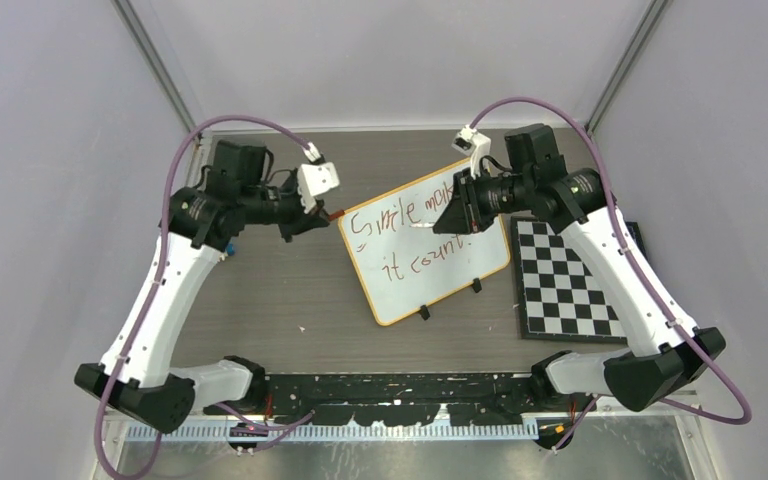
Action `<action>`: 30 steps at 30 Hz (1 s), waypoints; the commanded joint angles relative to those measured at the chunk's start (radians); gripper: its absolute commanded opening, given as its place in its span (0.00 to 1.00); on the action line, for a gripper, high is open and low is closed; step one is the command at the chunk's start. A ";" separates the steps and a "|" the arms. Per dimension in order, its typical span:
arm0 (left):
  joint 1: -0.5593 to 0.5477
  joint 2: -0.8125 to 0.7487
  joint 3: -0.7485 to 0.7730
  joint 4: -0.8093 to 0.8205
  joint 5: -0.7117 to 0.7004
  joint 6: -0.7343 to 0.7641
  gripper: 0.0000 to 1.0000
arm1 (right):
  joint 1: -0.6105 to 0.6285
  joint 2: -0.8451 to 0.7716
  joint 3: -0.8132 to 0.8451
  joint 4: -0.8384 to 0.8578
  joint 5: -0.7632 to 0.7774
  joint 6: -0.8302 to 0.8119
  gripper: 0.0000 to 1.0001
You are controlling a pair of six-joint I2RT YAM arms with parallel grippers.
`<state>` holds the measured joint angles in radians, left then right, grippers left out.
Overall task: Write a sentence on the whiteboard
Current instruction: Close the whiteboard marker at the center of the board.
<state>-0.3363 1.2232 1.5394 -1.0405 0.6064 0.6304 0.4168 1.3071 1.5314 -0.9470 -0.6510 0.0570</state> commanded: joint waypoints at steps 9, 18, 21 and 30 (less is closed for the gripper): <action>-0.353 0.024 0.016 -0.035 -0.198 -0.047 0.00 | 0.001 -0.036 -0.033 0.120 -0.269 0.167 0.00; -0.368 0.055 0.053 -0.012 -0.166 -0.080 0.00 | 0.057 0.006 0.001 0.097 -0.305 0.152 0.00; -0.368 0.056 0.061 -0.009 -0.160 -0.085 0.00 | 0.073 0.016 0.017 0.081 -0.305 0.135 0.00; -0.368 0.042 0.058 -0.019 -0.104 -0.075 0.00 | 0.095 0.034 0.030 0.064 -0.274 0.113 0.00</action>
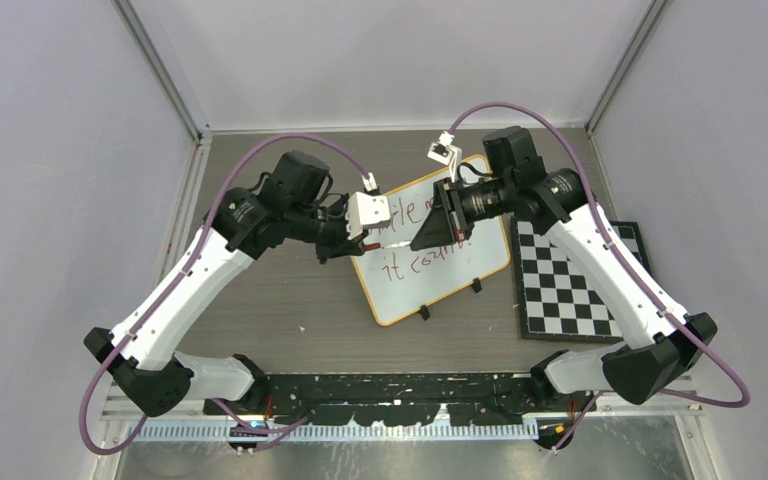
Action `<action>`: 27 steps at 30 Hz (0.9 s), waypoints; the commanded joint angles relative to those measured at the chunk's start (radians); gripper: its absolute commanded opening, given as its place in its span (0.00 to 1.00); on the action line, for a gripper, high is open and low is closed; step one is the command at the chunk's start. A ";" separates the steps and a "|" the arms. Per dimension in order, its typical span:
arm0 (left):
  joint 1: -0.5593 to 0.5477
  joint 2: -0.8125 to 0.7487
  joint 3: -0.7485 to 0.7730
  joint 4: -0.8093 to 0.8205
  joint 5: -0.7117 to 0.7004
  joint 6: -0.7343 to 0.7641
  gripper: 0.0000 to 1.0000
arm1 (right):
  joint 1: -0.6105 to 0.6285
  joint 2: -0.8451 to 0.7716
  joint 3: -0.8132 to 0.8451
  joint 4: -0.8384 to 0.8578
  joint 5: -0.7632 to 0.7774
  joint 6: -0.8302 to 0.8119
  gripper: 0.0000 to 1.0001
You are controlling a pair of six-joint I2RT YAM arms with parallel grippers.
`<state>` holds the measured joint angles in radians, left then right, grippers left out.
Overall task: Write a sentence on the whiteboard
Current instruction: Close the whiteboard marker at the center of the board.
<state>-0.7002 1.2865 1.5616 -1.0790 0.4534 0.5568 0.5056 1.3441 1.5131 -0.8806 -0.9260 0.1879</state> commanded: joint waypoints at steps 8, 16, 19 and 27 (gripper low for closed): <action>-0.004 -0.034 0.040 0.008 0.089 0.003 0.00 | 0.005 -0.002 0.047 -0.005 0.014 -0.022 0.00; -0.004 -0.039 0.041 0.011 0.097 -0.003 0.00 | 0.006 -0.003 0.042 -0.009 0.026 -0.028 0.00; -0.004 -0.038 0.046 0.010 0.105 -0.004 0.00 | 0.006 -0.002 0.044 -0.009 0.021 -0.028 0.00; -0.004 -0.024 0.053 0.017 0.109 -0.016 0.00 | 0.015 -0.002 0.043 -0.007 0.005 -0.028 0.00</action>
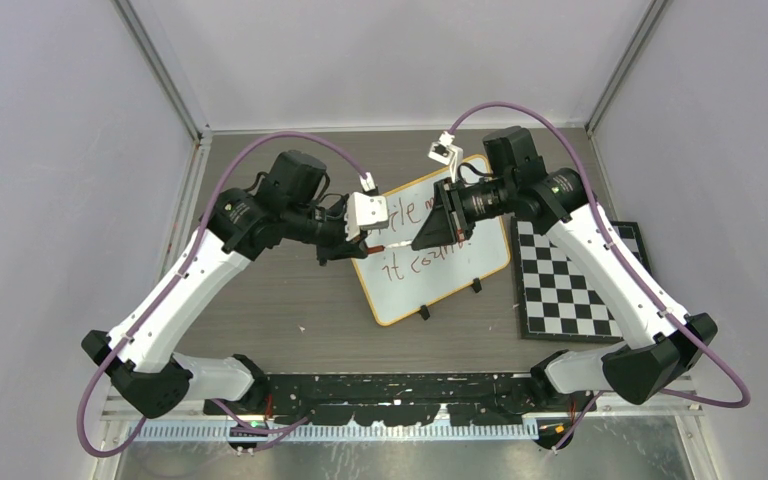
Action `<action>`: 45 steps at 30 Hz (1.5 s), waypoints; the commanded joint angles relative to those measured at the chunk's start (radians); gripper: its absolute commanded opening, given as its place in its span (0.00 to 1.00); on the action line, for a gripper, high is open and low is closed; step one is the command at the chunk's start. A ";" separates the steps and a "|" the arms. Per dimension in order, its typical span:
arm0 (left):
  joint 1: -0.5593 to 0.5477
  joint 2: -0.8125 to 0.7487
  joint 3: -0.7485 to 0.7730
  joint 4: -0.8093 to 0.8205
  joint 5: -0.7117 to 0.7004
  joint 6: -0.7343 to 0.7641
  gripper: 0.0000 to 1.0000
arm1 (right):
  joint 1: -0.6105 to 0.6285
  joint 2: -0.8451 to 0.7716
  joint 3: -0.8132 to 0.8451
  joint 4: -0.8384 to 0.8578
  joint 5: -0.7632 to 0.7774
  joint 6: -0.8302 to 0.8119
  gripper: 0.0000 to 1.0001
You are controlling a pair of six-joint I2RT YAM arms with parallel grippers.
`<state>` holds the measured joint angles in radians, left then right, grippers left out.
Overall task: Write a sentence on the whiteboard
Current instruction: Close the whiteboard marker at the center of the board.
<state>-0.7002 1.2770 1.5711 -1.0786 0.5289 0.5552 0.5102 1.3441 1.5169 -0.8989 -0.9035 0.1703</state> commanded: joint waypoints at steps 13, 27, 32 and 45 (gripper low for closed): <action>-0.012 0.007 0.067 0.015 0.070 -0.025 0.00 | 0.023 0.006 0.041 0.007 -0.005 -0.020 0.00; -0.059 0.057 0.144 0.009 0.068 -0.043 0.00 | 0.042 0.011 0.030 -0.001 0.011 -0.035 0.00; -0.059 0.084 0.165 0.041 0.158 -0.145 0.00 | 0.063 0.018 0.021 -0.003 0.019 -0.041 0.00; -0.059 0.140 0.241 0.107 0.289 -0.279 0.00 | 0.086 0.019 0.015 -0.011 0.030 -0.062 0.00</action>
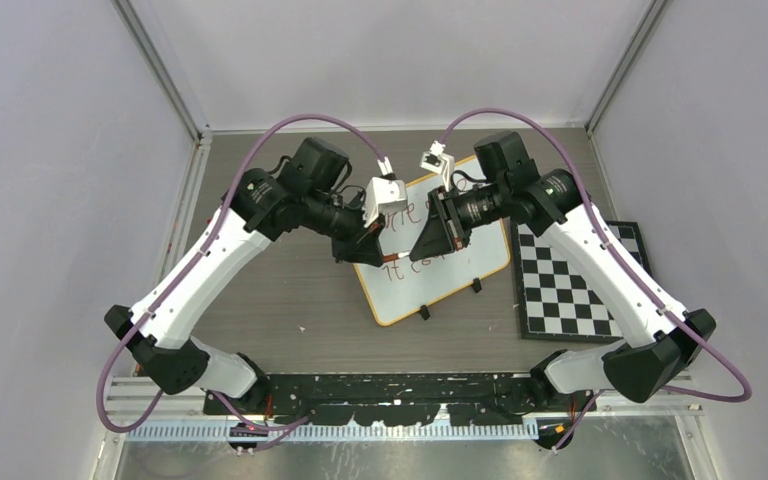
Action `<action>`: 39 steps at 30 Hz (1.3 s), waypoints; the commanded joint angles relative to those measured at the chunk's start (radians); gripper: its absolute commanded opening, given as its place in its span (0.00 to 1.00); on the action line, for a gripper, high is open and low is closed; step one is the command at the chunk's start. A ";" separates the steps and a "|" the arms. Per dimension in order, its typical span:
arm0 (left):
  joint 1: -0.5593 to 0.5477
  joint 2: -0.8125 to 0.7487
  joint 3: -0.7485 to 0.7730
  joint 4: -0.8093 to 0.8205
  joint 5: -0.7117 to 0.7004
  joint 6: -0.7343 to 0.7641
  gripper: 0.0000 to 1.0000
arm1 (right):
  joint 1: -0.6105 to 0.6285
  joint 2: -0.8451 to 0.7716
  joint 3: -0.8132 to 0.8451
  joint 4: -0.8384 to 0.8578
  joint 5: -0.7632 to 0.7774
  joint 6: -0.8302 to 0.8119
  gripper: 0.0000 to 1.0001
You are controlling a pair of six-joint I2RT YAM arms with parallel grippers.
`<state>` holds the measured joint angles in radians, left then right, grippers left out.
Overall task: Write a sentence on the whiteboard
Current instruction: Close the whiteboard marker at the center of the board, then place the whiteboard marker at the center of the board.
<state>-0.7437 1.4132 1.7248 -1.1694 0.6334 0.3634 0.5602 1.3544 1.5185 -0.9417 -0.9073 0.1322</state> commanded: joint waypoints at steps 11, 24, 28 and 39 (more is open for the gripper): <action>-0.014 0.012 0.078 0.196 0.178 -0.082 0.01 | 0.045 0.007 0.038 0.011 0.050 -0.044 0.00; -0.003 -0.155 -0.078 0.052 -0.156 0.174 0.62 | -0.077 -0.025 -0.027 0.136 0.034 0.074 0.00; -0.023 -0.127 -0.071 0.085 -0.196 0.167 0.63 | -0.068 -0.019 -0.044 0.177 -0.030 0.113 0.00; -0.173 -0.064 -0.037 0.173 -0.403 0.207 0.57 | -0.026 -0.004 -0.037 0.188 -0.041 0.126 0.00</action>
<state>-0.8845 1.3403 1.6550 -1.0595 0.3134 0.5343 0.5232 1.3548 1.4639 -0.7956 -0.9188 0.2409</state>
